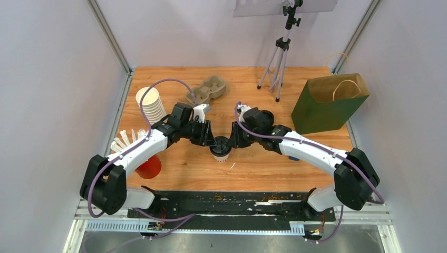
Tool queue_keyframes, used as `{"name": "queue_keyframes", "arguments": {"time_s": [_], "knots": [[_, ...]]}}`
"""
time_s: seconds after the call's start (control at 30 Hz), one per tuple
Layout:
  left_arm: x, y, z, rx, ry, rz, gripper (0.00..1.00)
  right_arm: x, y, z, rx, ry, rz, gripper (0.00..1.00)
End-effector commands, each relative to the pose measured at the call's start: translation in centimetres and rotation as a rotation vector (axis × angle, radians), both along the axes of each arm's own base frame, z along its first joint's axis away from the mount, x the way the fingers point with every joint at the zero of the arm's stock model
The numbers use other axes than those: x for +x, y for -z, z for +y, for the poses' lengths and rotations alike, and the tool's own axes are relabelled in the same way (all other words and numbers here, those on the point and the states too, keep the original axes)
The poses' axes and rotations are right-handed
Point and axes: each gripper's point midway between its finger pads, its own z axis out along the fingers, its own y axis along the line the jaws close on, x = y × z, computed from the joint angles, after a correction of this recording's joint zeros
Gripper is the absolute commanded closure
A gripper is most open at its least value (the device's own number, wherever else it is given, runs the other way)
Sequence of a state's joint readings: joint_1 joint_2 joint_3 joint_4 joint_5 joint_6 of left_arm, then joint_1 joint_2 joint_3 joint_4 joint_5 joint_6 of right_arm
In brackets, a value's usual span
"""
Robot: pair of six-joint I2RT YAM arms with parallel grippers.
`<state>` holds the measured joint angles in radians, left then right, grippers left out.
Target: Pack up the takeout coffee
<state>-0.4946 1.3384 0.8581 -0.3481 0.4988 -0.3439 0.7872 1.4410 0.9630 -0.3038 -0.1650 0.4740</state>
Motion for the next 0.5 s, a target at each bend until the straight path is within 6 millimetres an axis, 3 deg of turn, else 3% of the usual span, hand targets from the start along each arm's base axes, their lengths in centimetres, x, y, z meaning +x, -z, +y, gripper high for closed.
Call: {"name": "queue_keyframes", "arguments": {"time_s": [0.0, 0.07, 0.2, 0.27, 0.33, 0.47], "knots": [[-2.0, 3.3, 1.6, 0.095, -0.017, 0.088, 0.53, -3.0, 6.8, -4.7, -0.254, 0.012, 0.148, 0.8], [-2.0, 2.7, 1.2, 0.069, -0.015, 0.088, 0.53, -2.2, 5.6, -4.4, -0.243, 0.013, 0.126, 0.79], [-1.4, 0.2, -0.3, -0.026, -0.013, 0.063, 0.52, -0.3, 1.2, -3.5, -0.198, 0.007, 0.043, 0.77], [-0.9, -0.9, -0.7, -0.051, -0.012, 0.047, 0.46, 0.5, -1.2, -3.2, -0.181, 0.004, 0.0, 0.73], [-0.2, -2.4, -1.0, -0.06, -0.009, 0.02, 0.39, 1.0, -3.6, -3.0, -0.162, -0.004, -0.046, 0.65], [1.2, -5.3, -0.8, -0.036, -0.021, -0.058, 0.33, 1.4, -7.1, -2.5, -0.111, -0.03, -0.125, 0.39]]}}
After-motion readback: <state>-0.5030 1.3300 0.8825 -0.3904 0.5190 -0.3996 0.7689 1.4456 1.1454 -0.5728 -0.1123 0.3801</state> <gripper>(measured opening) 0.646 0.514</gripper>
